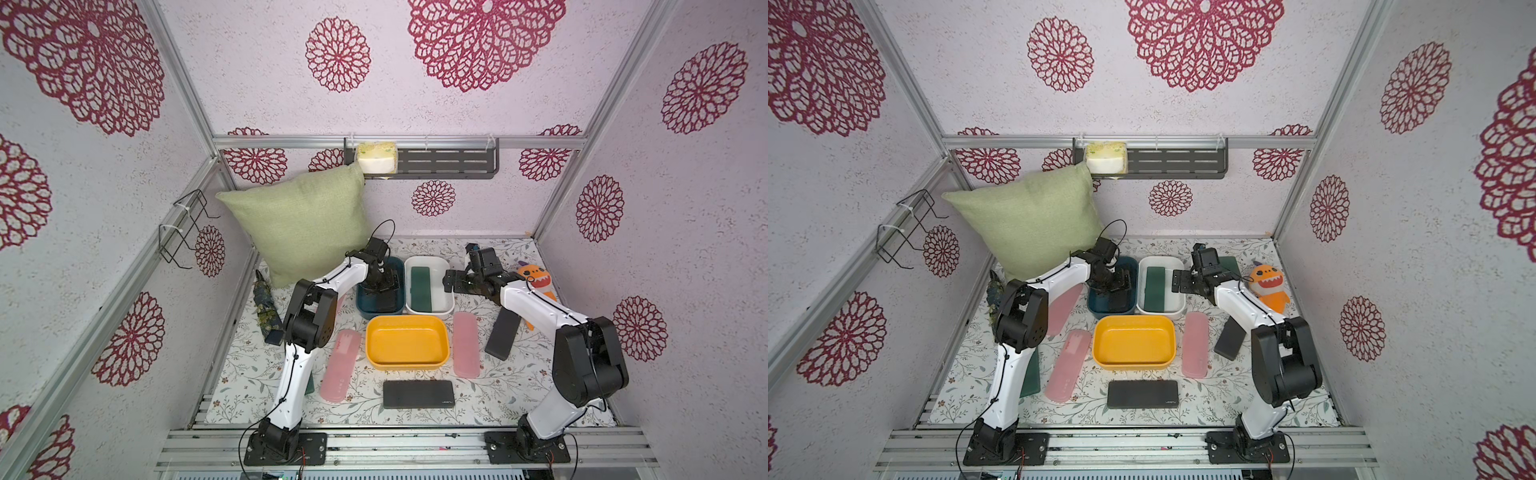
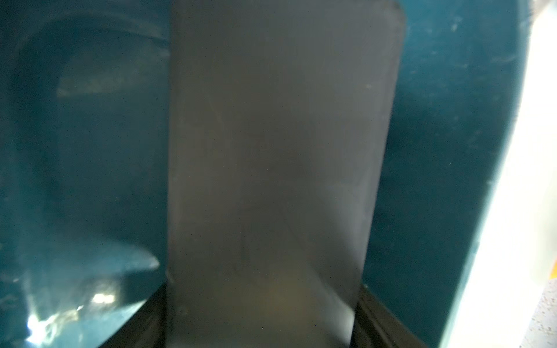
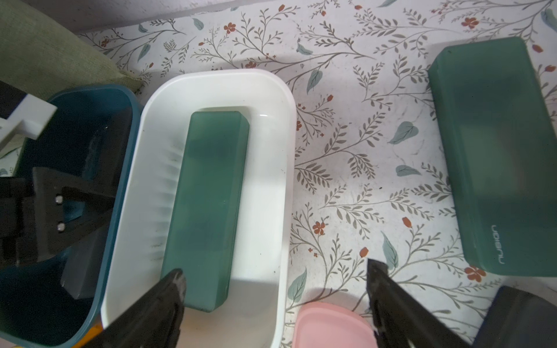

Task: Place the pencil cases by color into the storage box
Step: Place the pencil case at the storage box.

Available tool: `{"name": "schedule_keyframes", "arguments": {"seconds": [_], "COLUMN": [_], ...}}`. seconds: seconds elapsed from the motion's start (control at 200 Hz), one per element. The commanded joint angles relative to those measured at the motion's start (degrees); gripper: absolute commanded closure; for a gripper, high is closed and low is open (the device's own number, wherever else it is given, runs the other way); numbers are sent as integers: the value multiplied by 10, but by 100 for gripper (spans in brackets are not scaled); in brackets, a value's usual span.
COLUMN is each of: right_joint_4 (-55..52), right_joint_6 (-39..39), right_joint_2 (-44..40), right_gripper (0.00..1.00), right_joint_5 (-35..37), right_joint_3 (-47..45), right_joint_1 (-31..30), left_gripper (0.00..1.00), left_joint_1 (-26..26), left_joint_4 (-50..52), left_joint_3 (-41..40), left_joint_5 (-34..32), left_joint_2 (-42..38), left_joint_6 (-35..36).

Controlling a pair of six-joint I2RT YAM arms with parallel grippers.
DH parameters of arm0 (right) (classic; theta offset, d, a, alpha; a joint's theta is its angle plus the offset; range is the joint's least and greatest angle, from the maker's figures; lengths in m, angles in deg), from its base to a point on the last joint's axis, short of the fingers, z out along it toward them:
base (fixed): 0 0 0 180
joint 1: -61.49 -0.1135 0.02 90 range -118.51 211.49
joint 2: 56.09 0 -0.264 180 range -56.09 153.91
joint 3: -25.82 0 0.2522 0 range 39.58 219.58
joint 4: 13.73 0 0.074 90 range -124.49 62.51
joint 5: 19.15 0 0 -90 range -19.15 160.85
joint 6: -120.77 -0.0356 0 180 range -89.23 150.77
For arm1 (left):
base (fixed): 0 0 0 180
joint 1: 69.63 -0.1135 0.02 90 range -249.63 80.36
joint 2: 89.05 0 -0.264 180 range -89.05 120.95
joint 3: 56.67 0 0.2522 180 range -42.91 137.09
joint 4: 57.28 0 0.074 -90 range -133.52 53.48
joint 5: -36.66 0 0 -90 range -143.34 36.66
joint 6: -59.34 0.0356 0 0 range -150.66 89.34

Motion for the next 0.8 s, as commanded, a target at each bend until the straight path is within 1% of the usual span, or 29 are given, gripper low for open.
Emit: {"name": "schedule_keyframes", "arguments": {"seconds": [0.0,0.07,0.155,0.365,0.515,0.53,0.55,0.795], "right_joint_4": [13,13,13,14,14,14,14,14], "right_joint_6": [9,9,9,10,10,10,10,9], "right_joint_2": [3,3,3,2,1,1,1,-1], "right_gripper": [4,4,4,3,3,3,3,3], "right_joint_5": [-6,-7,-8,-8,-9,-9,-9,-8], "right_joint_3": [1,1,0,-2,-4,-4,-5,-7], "right_joint_1": [3,3,3,3,3,3,3,3], "left_gripper": [42,39,32,18,14,7,5,3], "left_joint_1": [4,5,4,5,5,4,4,4], "left_joint_4": [8,10,12,18,20,20,20,19], "left_joint_3": [14,15,16,18,17,17,17,17], "left_joint_5": [-5,-5,-6,-11,-11,-10,-10,-6], "left_joint_2": [11,14,17,19,17,17,16,12], "left_joint_6": [2,3,4,9,12,13,13,18]}}
